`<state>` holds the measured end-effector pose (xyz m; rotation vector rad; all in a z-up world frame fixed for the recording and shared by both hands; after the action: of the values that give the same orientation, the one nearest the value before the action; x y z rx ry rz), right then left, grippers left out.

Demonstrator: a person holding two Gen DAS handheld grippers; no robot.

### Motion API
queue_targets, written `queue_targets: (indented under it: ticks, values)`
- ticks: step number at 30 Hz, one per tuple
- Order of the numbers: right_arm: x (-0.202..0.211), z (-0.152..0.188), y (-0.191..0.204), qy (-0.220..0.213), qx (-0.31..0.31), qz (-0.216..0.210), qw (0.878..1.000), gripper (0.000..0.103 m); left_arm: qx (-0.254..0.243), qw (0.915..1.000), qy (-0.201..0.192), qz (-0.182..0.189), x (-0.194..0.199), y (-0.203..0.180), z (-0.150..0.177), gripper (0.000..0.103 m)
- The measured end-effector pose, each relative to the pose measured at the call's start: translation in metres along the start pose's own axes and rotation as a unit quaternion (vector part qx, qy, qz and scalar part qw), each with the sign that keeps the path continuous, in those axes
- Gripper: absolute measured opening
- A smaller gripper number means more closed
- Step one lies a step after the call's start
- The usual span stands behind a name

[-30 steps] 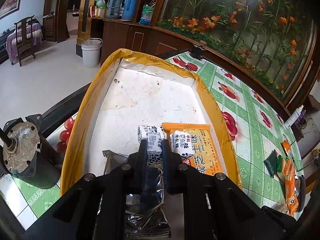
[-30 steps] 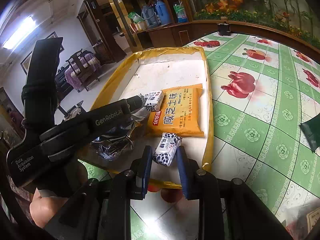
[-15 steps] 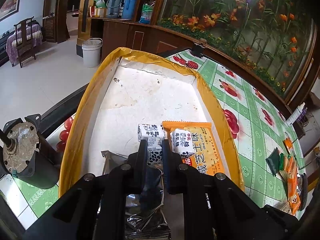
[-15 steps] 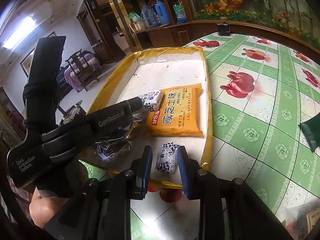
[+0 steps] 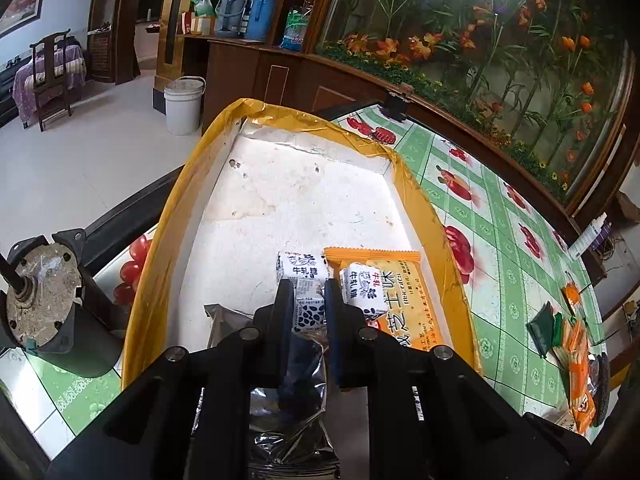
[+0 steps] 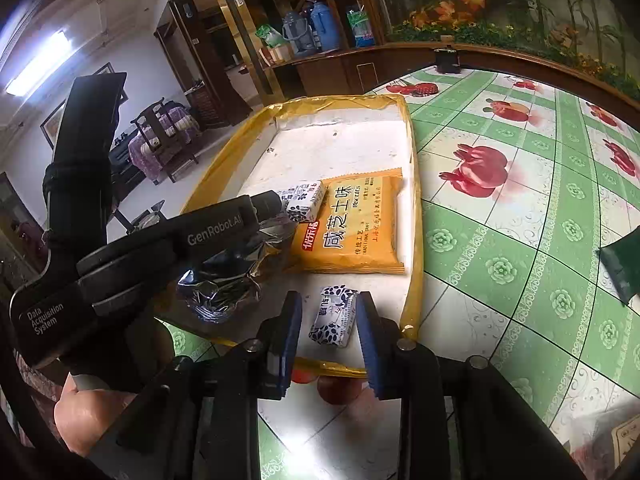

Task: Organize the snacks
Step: 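Open both grippers to release the candy packets into the tray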

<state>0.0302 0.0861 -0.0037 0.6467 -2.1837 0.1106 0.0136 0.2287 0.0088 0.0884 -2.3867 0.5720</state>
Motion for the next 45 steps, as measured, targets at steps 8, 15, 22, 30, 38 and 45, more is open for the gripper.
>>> queue_targets:
  ticks: [8,15,22,30,38,45]
  values:
    - [0.001,0.001,0.000,0.003,-0.003,-0.005,1.000,0.033,-0.006,1.0000,-0.008,0.001,0.003,-0.003,-0.001,0.013]
    - [0.001,0.001,-0.001,0.007,-0.010,-0.022,1.000,0.037,-0.012,0.9999,-0.008,-0.003,0.002,-0.005,-0.002,0.013]
    - [0.002,0.002,-0.002,-0.003,-0.019,-0.032,0.999,0.040,-0.016,0.9998,-0.009,-0.003,0.002,-0.007,-0.002,0.013]
    - [0.006,0.002,0.009,0.006,0.004,-0.105,0.994,0.088,-0.015,0.9998,-0.004,-0.009,0.001,-0.004,-0.002,0.013]
    - [0.008,0.004,0.009,0.000,0.006,-0.092,0.996,0.088,-0.023,0.9996,-0.010,-0.014,0.004,-0.005,-0.004,0.013]
    - [0.021,0.001,0.009,-0.028,0.014,-0.081,0.996,0.087,-0.017,0.9997,-0.014,-0.009,0.006,-0.002,-0.006,0.013]
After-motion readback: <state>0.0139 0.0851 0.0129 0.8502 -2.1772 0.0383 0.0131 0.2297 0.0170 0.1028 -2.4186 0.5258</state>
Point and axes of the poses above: each gripper's, at about its wrist camera, not at the fingertips, and x roughly against the way its jaws point, y to its left, z to its underside, the point moved 2 cm from there along -x, roughly the way its jaws point, and after that the axes turned 10 degrees about z, right-handed, at the moved point
